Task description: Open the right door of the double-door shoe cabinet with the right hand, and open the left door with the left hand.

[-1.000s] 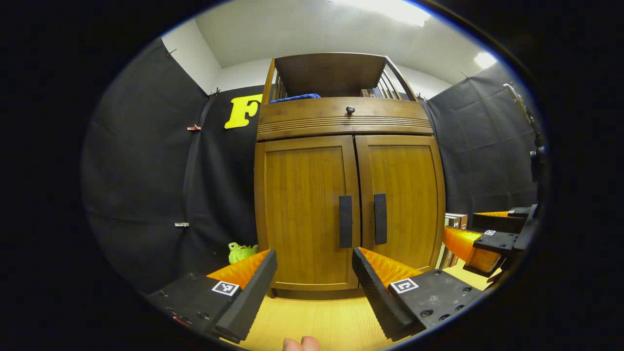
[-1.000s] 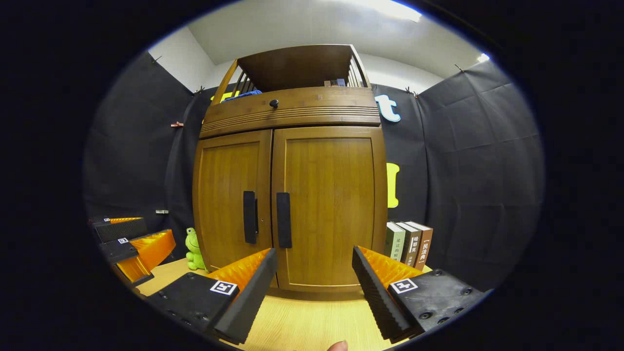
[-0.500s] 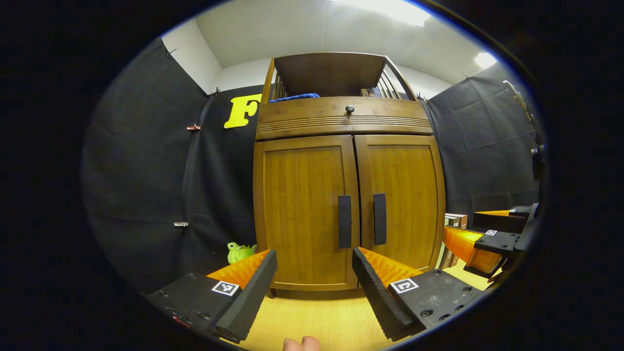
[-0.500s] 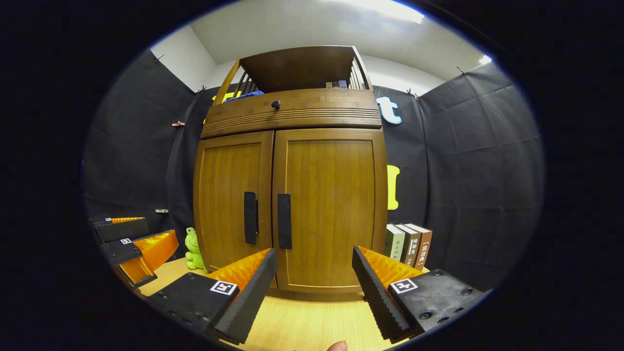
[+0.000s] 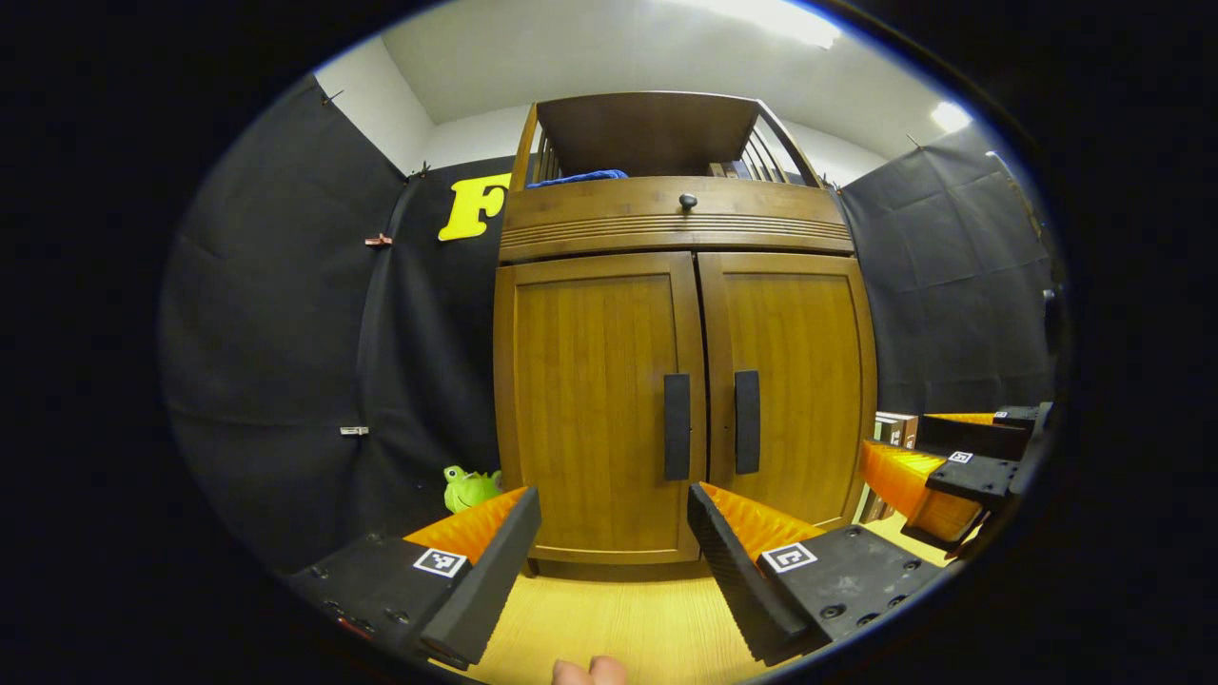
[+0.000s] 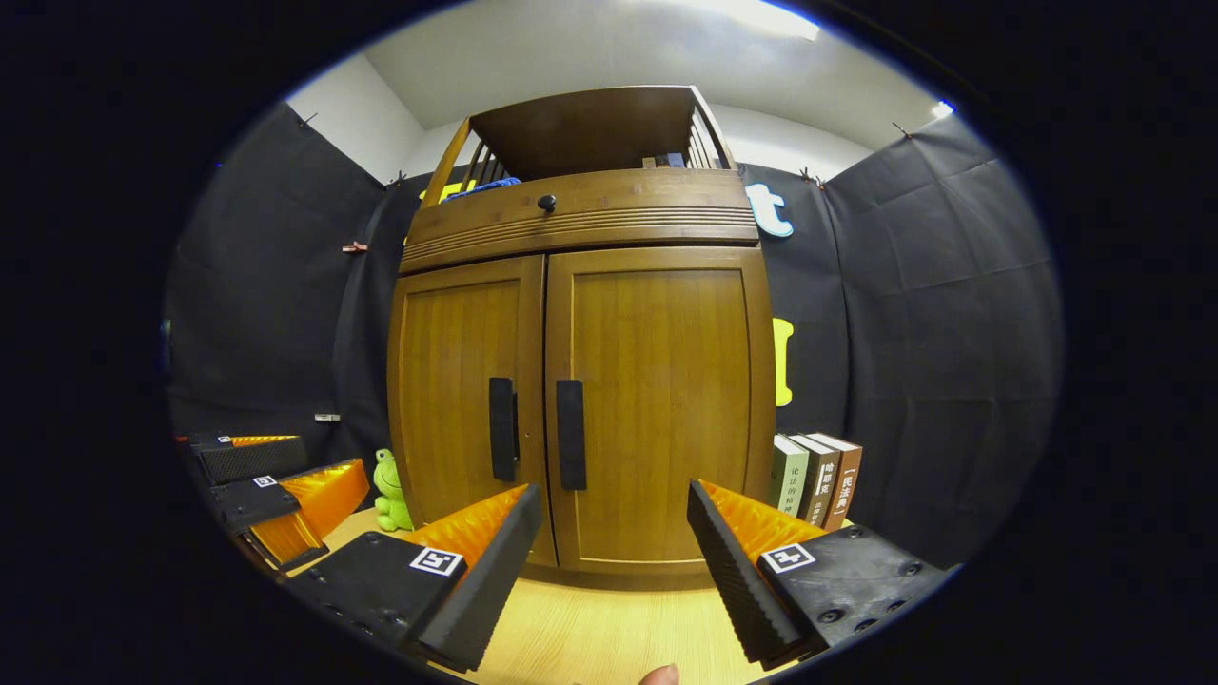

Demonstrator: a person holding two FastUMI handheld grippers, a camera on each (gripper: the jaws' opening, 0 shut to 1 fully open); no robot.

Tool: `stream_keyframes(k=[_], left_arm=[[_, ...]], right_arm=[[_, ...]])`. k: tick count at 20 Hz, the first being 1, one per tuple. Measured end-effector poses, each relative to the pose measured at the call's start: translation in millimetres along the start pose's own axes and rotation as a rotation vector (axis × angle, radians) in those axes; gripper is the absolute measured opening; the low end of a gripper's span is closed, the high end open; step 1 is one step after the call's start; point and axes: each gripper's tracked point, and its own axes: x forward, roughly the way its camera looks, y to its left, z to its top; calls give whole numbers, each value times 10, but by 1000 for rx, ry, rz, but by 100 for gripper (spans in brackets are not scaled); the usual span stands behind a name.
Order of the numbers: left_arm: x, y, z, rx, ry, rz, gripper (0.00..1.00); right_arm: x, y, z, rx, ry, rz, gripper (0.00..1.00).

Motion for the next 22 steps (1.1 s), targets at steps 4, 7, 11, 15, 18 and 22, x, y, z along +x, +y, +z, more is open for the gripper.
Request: stream_keyframes(k=[4, 7, 11, 15, 18, 22], left_arm=[[-18, -5, 9, 4, -6, -3, 96], [-18, -8, 5, 4, -13, -6, 96], [-38, -2, 1, 8, -14, -6, 96], [-55, 22, -2, 12, -16, -5, 96], [-64, 26, 16, 12, -21, -8, 96], [-76, 42, 1, 10, -24, -11, 96]], right_arm=[[70, 3, -80, -3, 15, -5, 98], [120, 4, -127, -4, 23, -9, 98], [246, 89, -191, -5, 28, 5, 98], [494, 207, -302, 3, 43, 30, 97], [731, 293, -356, -12, 53, 33, 98], [1070, 363, -535, -36, 77, 29, 98]])
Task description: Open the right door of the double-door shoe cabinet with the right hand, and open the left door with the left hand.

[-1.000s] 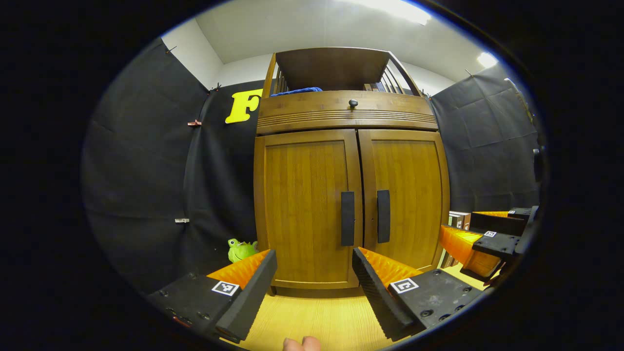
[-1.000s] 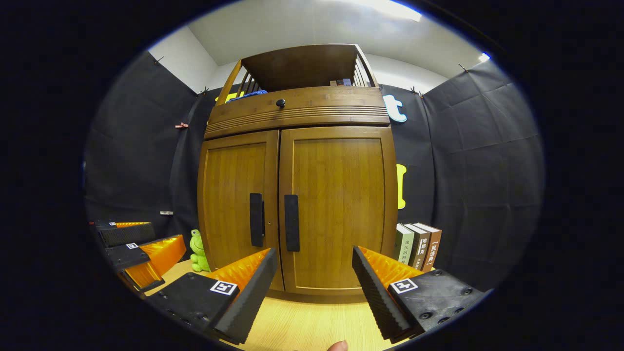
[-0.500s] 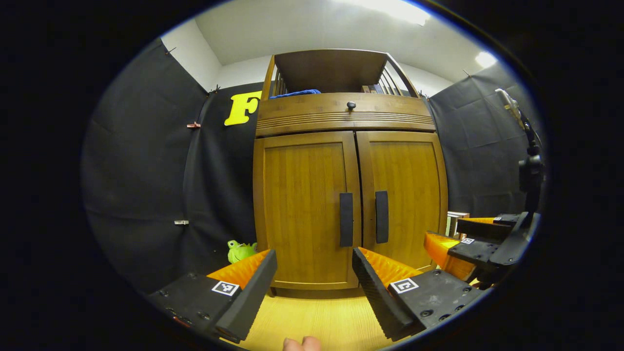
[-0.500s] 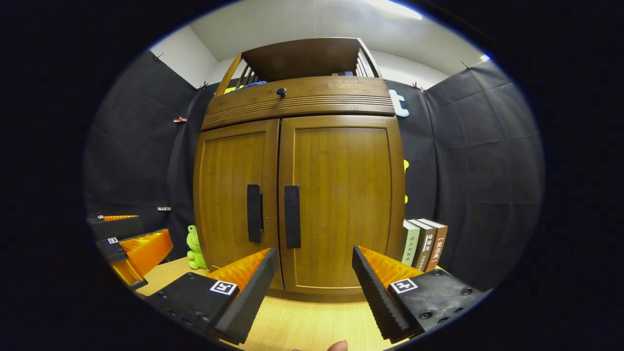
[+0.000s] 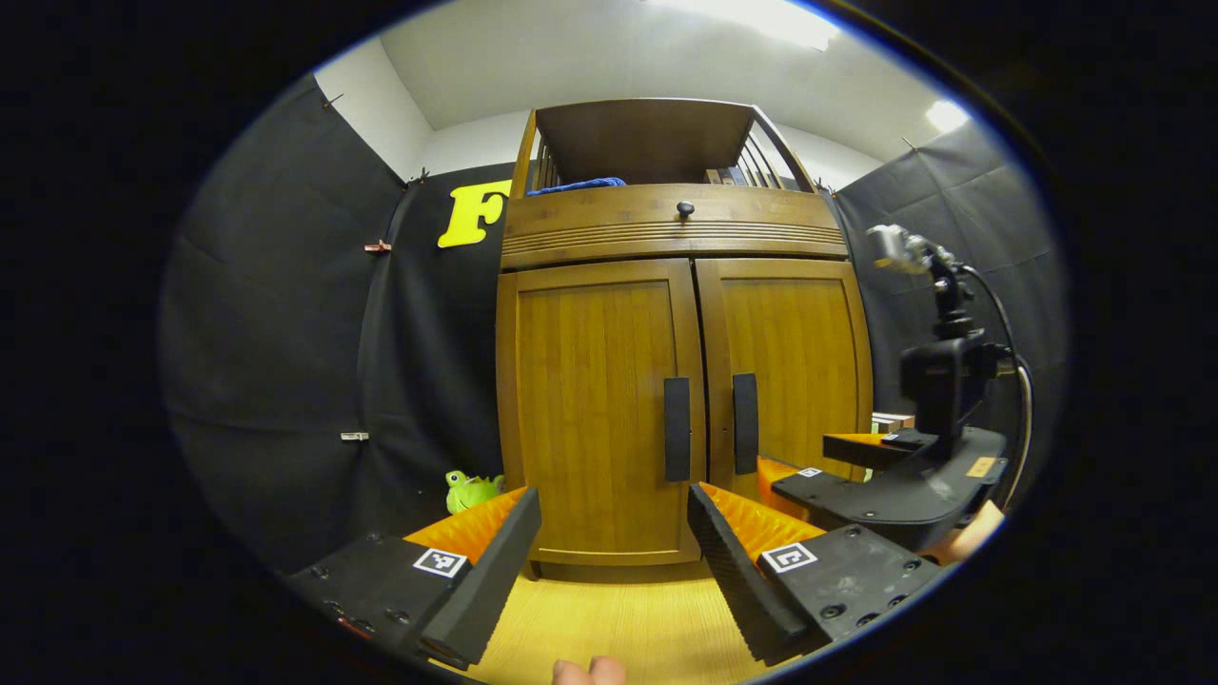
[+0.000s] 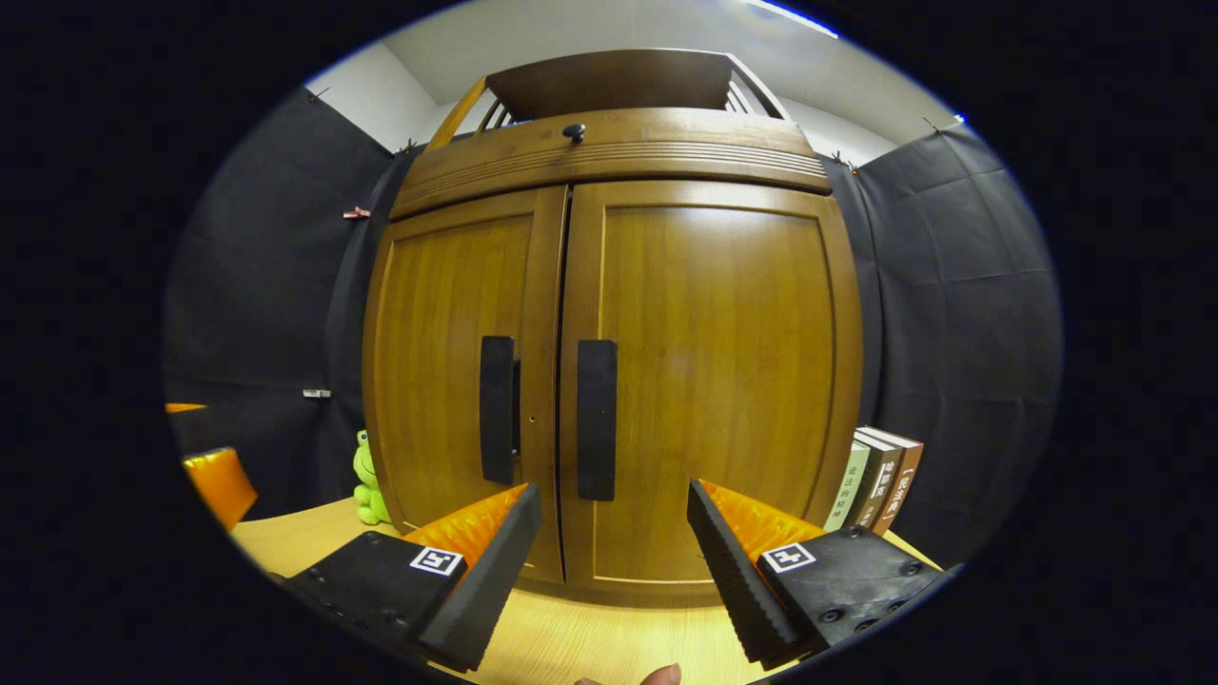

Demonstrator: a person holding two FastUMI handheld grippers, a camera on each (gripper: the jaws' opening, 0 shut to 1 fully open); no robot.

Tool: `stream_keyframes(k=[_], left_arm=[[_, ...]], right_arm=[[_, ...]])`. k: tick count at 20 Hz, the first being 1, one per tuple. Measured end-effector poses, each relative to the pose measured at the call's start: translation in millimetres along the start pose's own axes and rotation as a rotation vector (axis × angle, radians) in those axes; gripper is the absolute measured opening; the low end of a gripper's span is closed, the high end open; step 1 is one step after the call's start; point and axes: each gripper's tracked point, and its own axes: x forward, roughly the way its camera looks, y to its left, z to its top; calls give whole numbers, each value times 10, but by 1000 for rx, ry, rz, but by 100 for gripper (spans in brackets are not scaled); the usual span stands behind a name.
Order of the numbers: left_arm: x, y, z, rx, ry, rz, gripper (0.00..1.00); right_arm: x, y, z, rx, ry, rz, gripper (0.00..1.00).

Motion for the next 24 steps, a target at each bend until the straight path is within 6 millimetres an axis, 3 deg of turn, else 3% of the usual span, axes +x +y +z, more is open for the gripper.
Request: stream_keyframes(k=[6, 8, 13, 14, 15, 16, 17, 18, 21, 22, 24], left_arm=[[40, 76, -45, -10, -2, 2, 100], [48, 139, -72, -5, -1, 12, 96], [106, 313, -241, -15, 21, 29, 96], [138, 339, -271, -15, 26, 33, 100], [167, 353, -293, -14, 31, 38, 96], [195, 376, -310, -13, 35, 44, 96], [200, 392, -348, -12, 38, 46, 96], [209, 405, -371, -12, 43, 47, 96], [265, 404, -460, -19, 58, 47, 96], [296, 397, -474, -22, 63, 45, 96], [339, 388, -501, -26, 68, 43, 96]], right_arm=[[483, 25, -215, 2, 24, -32, 98], [604, -12, -266, 15, 29, -50, 98], [808, -70, -306, 45, 23, -66, 96], [822, -59, -336, 49, 29, -66, 100], [861, -45, -385, 52, 39, -58, 96], [895, -37, -397, 57, 46, -55, 99], [917, -21, -411, 60, 45, -53, 86], [904, -5, -363, 57, 31, -50, 73], [910, 24, -115, 38, -40, -50, 76], [936, 59, -83, 36, -43, -43, 79], [969, 31, -77, 44, -17, -72, 76]])
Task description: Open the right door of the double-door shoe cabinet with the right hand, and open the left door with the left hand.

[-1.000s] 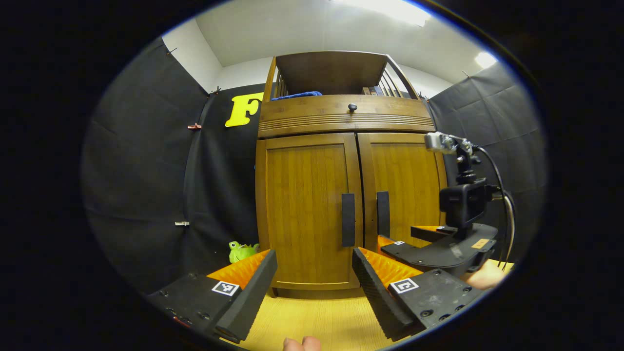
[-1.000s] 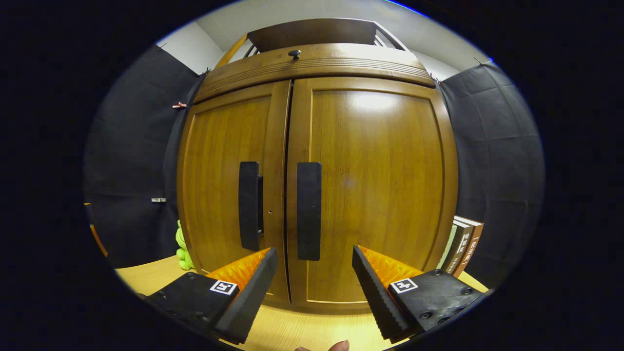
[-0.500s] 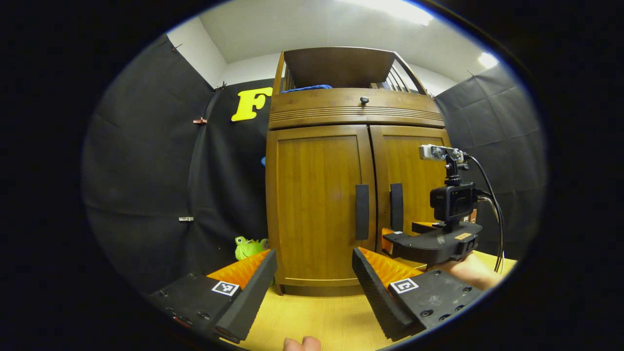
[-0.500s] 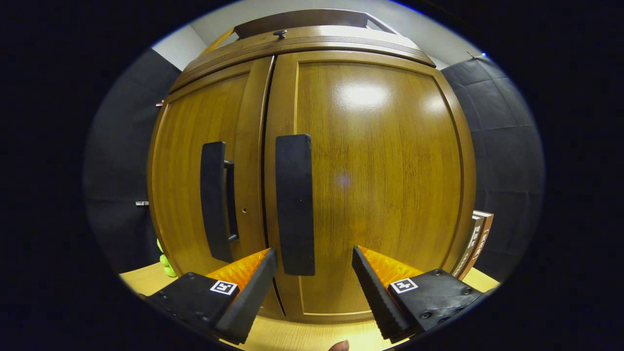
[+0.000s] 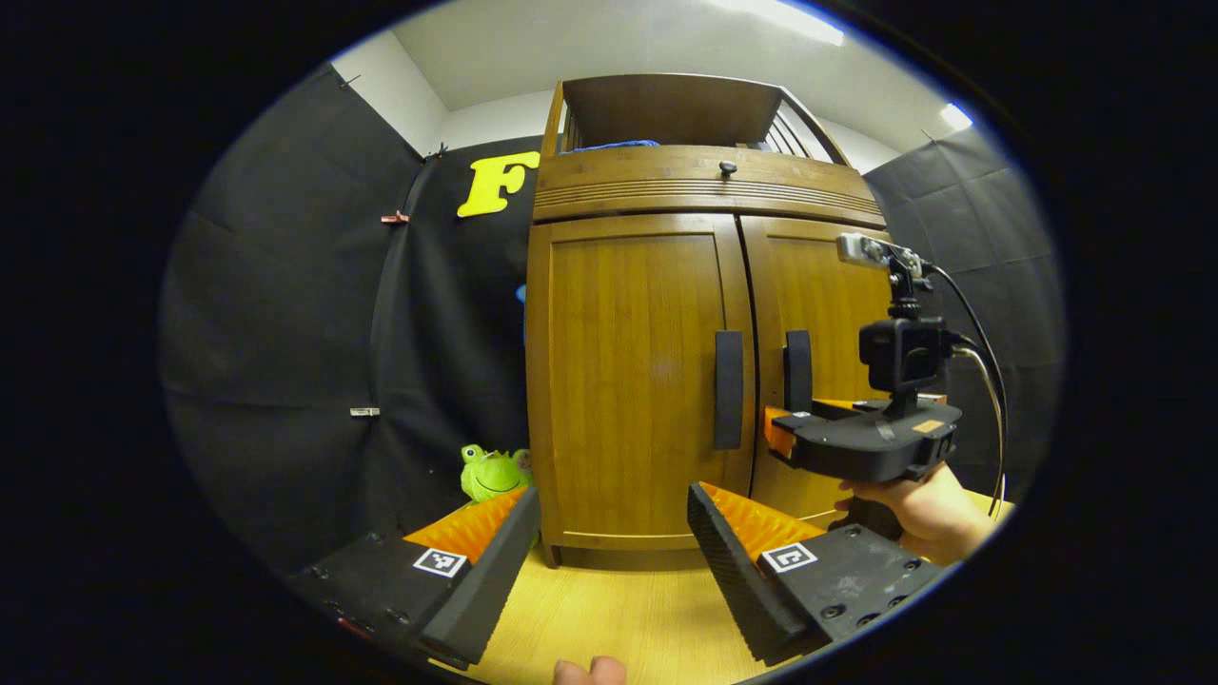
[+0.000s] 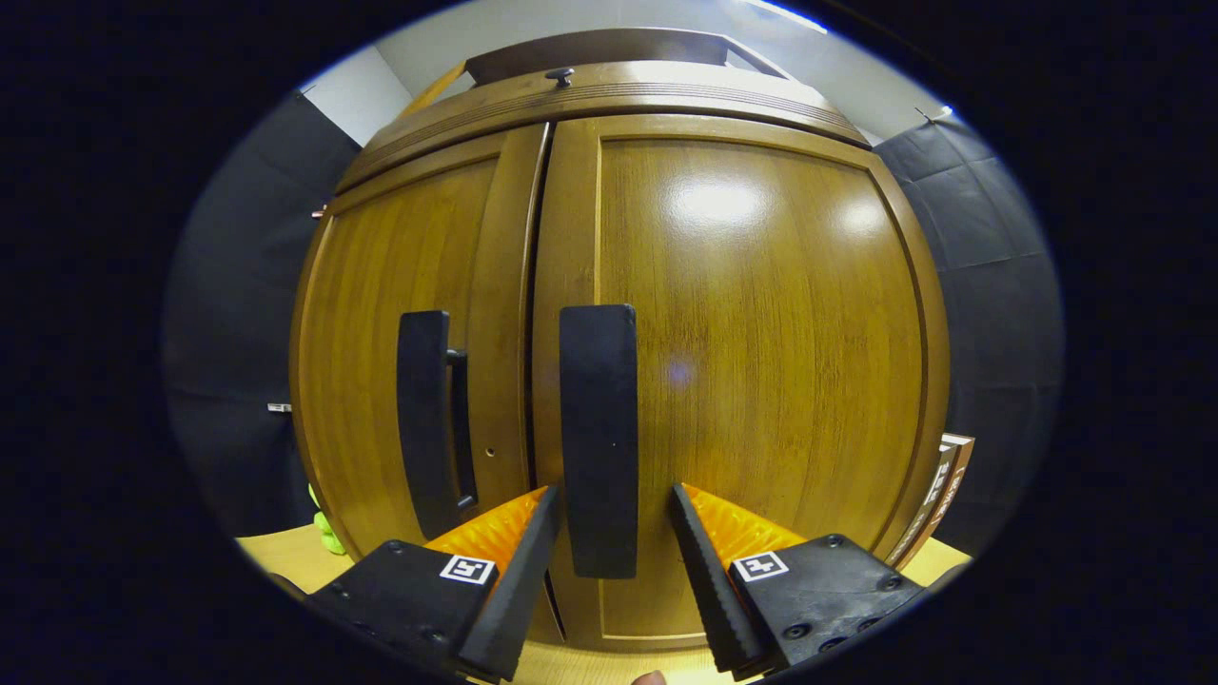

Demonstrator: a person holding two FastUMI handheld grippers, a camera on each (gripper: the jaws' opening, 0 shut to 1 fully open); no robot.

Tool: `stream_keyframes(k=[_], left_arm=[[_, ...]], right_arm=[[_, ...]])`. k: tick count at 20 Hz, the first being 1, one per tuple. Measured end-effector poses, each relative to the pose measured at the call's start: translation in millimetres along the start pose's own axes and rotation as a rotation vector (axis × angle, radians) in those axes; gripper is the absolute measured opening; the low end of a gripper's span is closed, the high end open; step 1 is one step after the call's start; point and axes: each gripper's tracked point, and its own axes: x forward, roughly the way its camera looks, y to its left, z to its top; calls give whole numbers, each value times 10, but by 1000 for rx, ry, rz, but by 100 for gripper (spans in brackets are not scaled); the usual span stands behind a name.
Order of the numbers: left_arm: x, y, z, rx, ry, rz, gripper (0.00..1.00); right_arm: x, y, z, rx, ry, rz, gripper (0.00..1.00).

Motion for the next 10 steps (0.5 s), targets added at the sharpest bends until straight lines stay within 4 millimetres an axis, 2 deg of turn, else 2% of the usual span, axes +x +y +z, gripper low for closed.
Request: stream_keyframes(k=[1, 4, 5, 7, 8, 9, 10], left_arm=[[6, -3, -19, -2, 5, -1, 96], [21, -45, -38, -2, 10, -7, 96], [15, -40, -30, -1, 10, -7, 96], [-4, -32, -11, -6, 9, -9, 96], [-11, -29, 10, -10, 9, -9, 96], [-30, -30, 16, -15, 7, -9, 96], [-40, -36, 41, -21, 4, -8, 96]], right_arm=[[-10, 61, 66, 14, -12, 21, 79], [-54, 76, 109, 42, 2, 30, 36], [-57, 72, 112, 34, 3, 31, 30], [-141, 82, 113, 0, 8, 44, 24], [-223, 79, 110, -1, 16, 62, 28], [-318, 73, 118, 14, 19, 87, 24], [-440, 64, 123, 28, 32, 116, 28]])
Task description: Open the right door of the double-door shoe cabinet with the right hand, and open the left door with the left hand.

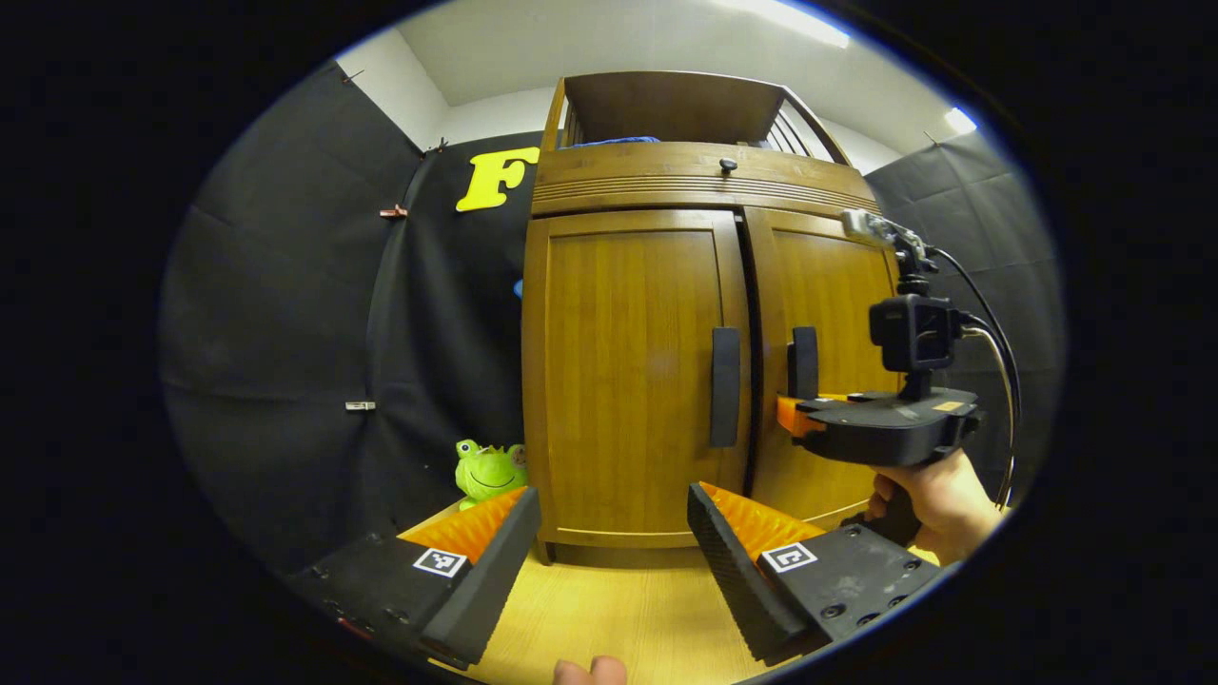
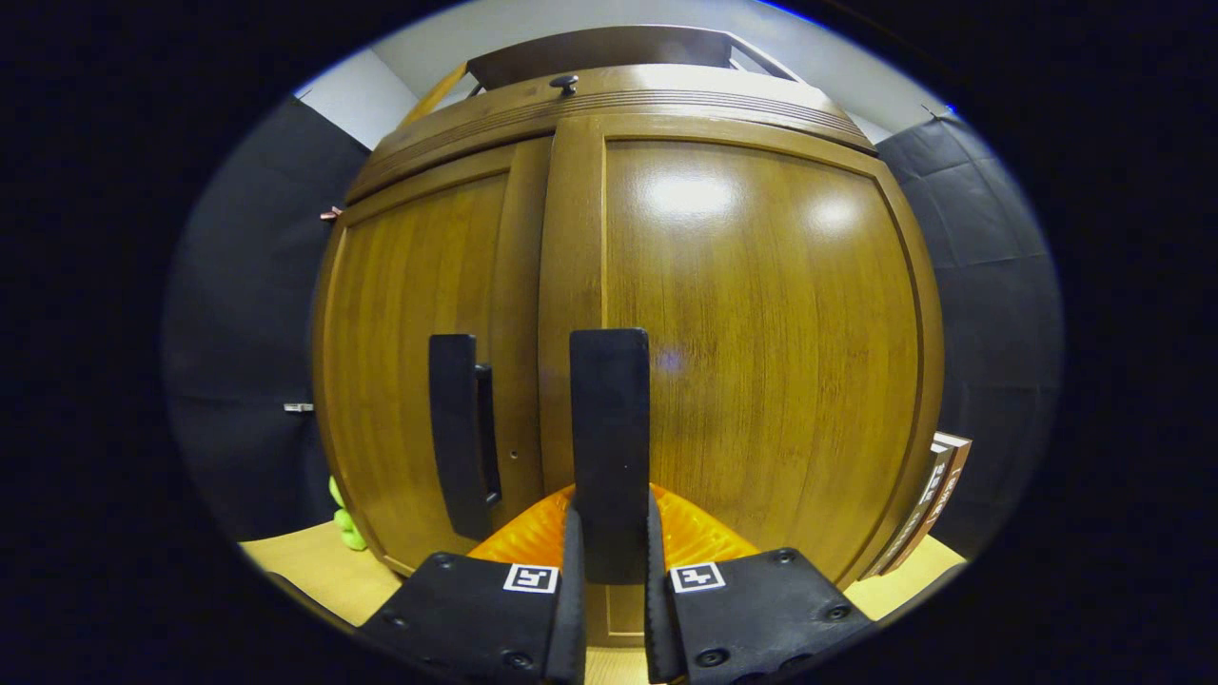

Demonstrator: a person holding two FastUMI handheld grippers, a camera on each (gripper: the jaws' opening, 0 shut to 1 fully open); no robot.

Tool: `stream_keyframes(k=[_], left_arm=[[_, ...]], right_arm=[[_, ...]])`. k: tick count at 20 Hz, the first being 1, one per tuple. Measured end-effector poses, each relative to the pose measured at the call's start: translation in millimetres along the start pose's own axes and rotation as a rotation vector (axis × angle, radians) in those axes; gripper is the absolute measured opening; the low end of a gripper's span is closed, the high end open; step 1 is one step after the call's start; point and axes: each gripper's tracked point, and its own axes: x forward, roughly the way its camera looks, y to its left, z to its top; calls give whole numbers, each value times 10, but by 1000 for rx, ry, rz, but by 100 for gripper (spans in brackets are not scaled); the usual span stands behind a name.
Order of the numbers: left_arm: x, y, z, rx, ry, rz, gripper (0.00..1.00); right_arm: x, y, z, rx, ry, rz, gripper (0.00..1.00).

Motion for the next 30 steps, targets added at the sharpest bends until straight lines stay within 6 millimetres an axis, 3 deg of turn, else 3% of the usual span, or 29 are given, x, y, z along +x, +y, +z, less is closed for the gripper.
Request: stream_keyframes(k=[1, 2, 3, 6, 8, 9, 12, 13, 15, 17, 18, 19, 21, 25, 27, 28, 30], left_arm=[[-20, -2, 18, -5, -3, 3, 100], [-37, -8, 46, -7, -7, 5, 96], [-43, -25, 61, -9, -10, 4, 96], [-98, -158, 118, -4, -19, 2, 96], [-137, -282, 139, -3, -22, -2, 97], [-159, -340, 129, 0, -22, -6, 100], [-197, -494, 113, 14, -20, -7, 100], [-211, -539, 102, 16, -21, -9, 100], [-219, -659, 78, 13, -17, -23, 100], [-220, -767, 97, 11, -20, -30, 96], [-218, -821, 126, 9, -25, -38, 96], [-215, -888, 148, 5, -31, -50, 100], [-191, -994, 168, -4, -35, -71, 96], [-107, -1126, 180, 11, -27, -97, 96], [-29, -1190, 157, 11, -11, -121, 96], [14, -1204, 145, 3, -4, -128, 95], [91, -1210, 163, -12, -6, -129, 92]], right_arm=[[-136, -10, 30, 12, 2, 25, 24], [-279, -28, 46, 11, 7, 48, 28], [-429, -63, 69, 8, 3, 65, 24], [-855, -203, 100, 33, 0, 103, 28], [-1098, -339, 130, 42, -3, 113, 24], [-1229, -416, 151, 41, -4, 114, 28], [-1505, -661, 181, 51, -7, 102, 28], [-1578, -743, 196, 58, -12, 98, 24], [-1732, -913, 217, 68, -16, 86, 28], [-1857, -1109, 245, 71, -17, 61, 23], [-1904, -1199, 263, 60, -20, 47, 27], [-1954, -1279, 280, 44, -25, 33, 22], [-2068, -1453, 358, 8, -50, -5, 27], [-2192, -1880, 420, -83, -72, -135, 17], [-2283, -1990, 470, -89, -80, -158, 12], [-2330, -2022, 478, -81, -79, -159, 22], [-2421, -2123, 537, -77, -89, -180, 21]])
